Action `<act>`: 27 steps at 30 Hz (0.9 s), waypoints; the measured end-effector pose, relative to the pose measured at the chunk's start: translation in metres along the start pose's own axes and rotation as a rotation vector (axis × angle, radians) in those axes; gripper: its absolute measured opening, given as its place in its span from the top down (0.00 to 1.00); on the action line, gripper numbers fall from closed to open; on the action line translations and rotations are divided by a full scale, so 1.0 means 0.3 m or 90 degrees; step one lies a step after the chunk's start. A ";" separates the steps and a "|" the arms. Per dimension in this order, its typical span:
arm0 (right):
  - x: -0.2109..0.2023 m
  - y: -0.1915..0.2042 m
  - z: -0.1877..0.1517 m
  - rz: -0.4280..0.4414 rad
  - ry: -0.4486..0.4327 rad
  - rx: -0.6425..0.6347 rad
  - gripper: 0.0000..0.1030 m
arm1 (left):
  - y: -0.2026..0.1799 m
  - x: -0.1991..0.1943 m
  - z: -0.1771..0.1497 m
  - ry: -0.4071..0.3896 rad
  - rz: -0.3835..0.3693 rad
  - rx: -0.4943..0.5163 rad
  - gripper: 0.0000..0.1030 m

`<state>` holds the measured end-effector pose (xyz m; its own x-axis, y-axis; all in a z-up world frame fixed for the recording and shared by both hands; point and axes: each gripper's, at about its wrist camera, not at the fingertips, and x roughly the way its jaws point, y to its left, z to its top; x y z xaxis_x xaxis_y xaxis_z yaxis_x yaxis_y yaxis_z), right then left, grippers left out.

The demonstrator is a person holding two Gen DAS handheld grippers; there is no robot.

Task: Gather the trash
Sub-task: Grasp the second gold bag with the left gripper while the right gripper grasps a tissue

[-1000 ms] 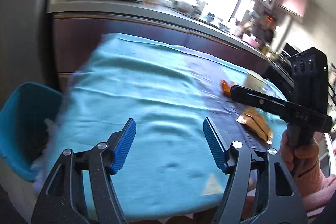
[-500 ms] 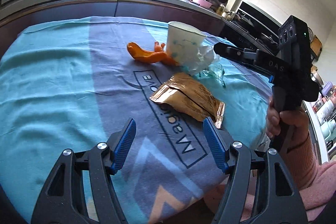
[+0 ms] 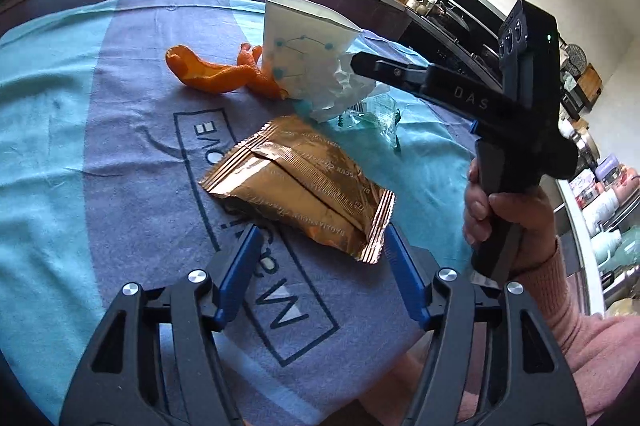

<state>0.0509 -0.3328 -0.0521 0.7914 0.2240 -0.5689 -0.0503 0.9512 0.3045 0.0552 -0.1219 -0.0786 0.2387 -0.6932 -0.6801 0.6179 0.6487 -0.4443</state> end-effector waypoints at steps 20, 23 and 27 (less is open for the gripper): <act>-0.070 -0.012 -0.052 0.079 -0.006 0.033 0.95 | 0.066 0.011 0.053 -0.021 -0.025 -0.062 0.98; -0.091 -0.001 -0.053 0.094 -0.011 0.037 0.95 | 0.069 -0.008 0.051 -0.032 -0.012 -0.057 0.98; -0.104 0.005 -0.060 0.118 -0.009 0.046 0.95 | 0.074 -0.048 0.054 -0.061 0.033 -0.040 0.87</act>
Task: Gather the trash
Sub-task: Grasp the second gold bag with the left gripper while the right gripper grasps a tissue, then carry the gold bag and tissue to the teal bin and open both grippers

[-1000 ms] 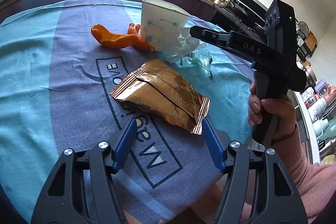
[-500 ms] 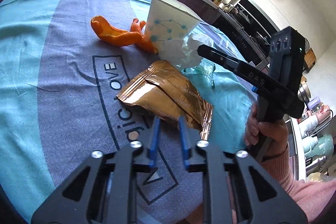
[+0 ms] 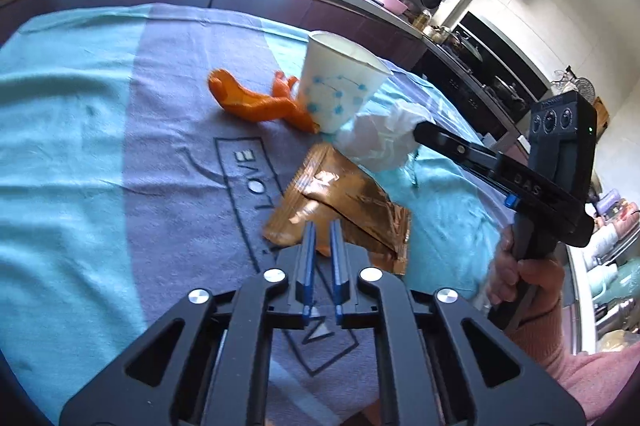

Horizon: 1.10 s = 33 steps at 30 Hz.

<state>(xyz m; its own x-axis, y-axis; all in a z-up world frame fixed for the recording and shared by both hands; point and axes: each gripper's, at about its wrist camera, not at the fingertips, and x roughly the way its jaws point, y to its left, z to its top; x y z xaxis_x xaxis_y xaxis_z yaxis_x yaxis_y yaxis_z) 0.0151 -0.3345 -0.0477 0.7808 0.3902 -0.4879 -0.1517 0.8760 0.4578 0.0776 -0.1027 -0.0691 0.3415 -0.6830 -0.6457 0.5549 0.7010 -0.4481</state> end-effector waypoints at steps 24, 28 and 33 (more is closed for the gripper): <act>0.095 0.005 -0.130 -0.001 0.080 0.027 0.95 | -0.089 0.069 -0.053 0.050 0.059 0.070 0.93; 0.090 0.012 -0.128 0.000 0.070 0.029 0.95 | -0.083 0.049 -0.059 0.040 0.055 0.063 0.96; 0.060 0.016 -0.106 0.012 0.040 0.035 0.95 | -0.053 -0.007 -0.049 0.016 0.051 0.040 0.97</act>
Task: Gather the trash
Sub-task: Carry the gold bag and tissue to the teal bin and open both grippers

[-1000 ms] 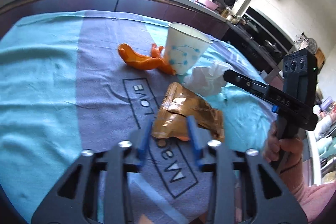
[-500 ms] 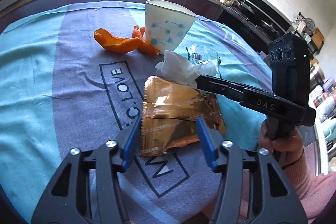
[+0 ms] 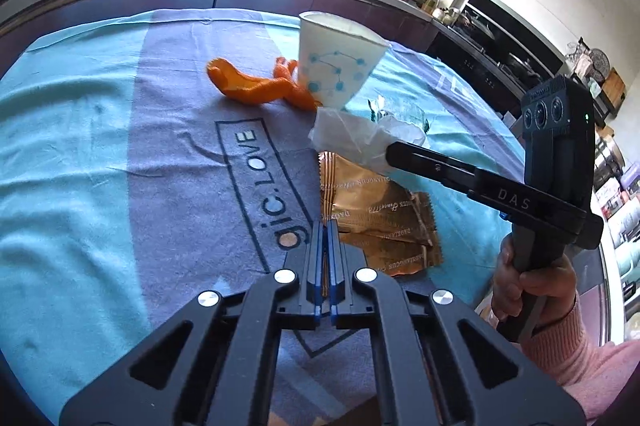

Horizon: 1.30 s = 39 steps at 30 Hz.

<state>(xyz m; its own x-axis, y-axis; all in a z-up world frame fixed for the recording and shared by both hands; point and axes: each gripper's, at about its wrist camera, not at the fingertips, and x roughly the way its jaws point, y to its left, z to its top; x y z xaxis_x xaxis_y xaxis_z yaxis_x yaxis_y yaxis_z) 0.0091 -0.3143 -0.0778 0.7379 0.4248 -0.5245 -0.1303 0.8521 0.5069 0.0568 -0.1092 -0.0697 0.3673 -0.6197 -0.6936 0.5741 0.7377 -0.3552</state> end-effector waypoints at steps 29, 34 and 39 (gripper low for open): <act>0.232 0.524 0.147 0.205 0.039 -0.147 0.95 | 0.453 -0.709 -0.114 -0.225 0.158 -0.163 0.99; 0.320 0.651 0.145 0.246 0.075 -0.182 0.95 | 0.535 -0.834 -0.152 -0.264 0.201 -0.195 0.99; 0.421 0.804 0.141 0.284 0.105 -0.217 0.95 | 0.630 -0.961 -0.196 -0.300 0.251 -0.229 0.99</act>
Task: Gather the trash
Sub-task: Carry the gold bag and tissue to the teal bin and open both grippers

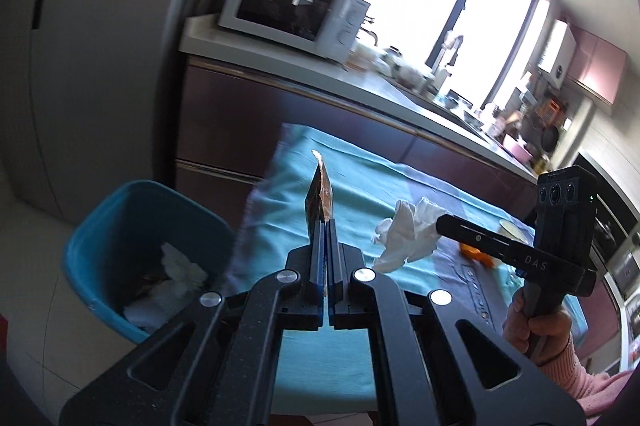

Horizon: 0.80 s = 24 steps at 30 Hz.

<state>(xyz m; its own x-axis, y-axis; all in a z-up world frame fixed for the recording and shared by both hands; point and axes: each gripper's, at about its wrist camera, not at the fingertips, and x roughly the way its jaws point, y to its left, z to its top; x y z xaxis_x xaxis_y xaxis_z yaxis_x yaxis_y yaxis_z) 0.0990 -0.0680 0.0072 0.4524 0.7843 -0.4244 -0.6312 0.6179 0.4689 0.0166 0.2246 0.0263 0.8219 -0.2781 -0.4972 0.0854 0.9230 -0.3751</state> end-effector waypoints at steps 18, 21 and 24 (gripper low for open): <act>0.451 0.229 0.036 0.051 0.139 -0.086 0.95 | 0.428 0.025 -0.018 0.014 0.156 -0.100 0.99; 0.509 0.252 0.028 0.051 0.161 -0.098 0.95 | 0.460 0.053 -0.037 0.026 0.170 -0.107 0.99; 0.564 0.276 0.011 0.045 0.183 -0.109 0.95 | 0.492 0.092 -0.048 0.038 0.180 -0.117 0.99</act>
<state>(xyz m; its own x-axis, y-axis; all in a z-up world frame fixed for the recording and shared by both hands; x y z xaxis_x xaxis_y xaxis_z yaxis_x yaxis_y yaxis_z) 0.1253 0.1158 -0.0234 0.2231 0.7614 -0.6087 -0.7624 0.5254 0.3777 0.0438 0.3494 -0.0542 0.7638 -0.0380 -0.6444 -0.2484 0.9041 -0.3477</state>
